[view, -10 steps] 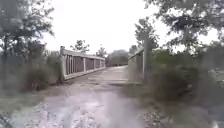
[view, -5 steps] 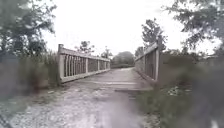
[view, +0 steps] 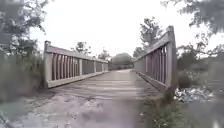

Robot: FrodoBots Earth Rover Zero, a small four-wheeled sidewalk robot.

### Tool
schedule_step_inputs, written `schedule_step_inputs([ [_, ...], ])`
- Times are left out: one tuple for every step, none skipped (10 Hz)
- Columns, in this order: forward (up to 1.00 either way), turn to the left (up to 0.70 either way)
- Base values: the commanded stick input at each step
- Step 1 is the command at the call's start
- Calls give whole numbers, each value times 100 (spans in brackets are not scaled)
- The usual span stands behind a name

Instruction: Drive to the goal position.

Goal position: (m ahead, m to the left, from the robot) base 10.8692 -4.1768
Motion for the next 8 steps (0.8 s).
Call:
schedule_step_inputs([
  [100, 0],
  [100, 0],
  [100, 0],
  [100, 0],
  [100, 0],
  [100, 0],
  [100, 0],
  [100, 0],
])
